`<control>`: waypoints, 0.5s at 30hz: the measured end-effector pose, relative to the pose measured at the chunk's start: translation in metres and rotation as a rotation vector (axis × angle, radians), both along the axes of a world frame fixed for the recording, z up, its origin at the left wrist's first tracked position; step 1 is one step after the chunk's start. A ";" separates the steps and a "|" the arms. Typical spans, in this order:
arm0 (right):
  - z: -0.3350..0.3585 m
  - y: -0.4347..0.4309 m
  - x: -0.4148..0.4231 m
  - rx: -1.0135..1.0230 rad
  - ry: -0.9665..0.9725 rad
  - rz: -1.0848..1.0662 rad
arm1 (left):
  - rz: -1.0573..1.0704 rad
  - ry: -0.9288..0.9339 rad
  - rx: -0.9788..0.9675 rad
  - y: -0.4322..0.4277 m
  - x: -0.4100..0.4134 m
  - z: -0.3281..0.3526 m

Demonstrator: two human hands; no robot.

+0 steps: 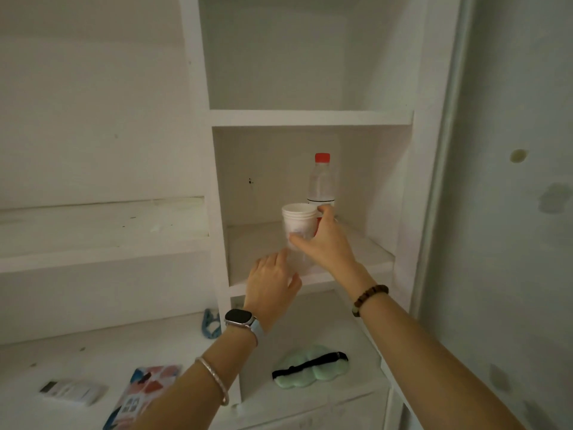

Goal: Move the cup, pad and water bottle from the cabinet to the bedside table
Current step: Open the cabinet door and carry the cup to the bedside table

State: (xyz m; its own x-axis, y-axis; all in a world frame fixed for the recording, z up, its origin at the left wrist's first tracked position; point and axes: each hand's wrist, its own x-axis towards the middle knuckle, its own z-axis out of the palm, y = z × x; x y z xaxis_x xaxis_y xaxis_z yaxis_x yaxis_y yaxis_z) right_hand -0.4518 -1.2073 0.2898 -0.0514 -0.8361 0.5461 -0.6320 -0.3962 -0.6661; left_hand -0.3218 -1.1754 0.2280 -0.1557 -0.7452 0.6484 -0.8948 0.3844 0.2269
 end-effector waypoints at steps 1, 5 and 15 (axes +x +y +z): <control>0.000 -0.001 0.002 0.001 0.001 0.002 | 0.007 -0.008 0.000 0.000 0.000 -0.001; -0.001 -0.004 0.005 0.007 0.007 0.011 | 0.033 -0.014 -0.016 0.002 -0.002 -0.004; 0.011 0.020 0.009 -0.071 -0.018 0.038 | -0.064 0.084 -0.042 0.025 0.000 0.000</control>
State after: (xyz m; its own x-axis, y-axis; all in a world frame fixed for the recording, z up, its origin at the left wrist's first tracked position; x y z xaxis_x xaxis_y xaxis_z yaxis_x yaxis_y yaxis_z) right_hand -0.4428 -1.1875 0.3006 -0.0308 -0.7970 0.6032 -0.6041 -0.4659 -0.6465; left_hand -0.3215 -1.1503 0.2277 -0.1459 -0.7076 0.6914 -0.8467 0.4508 0.2827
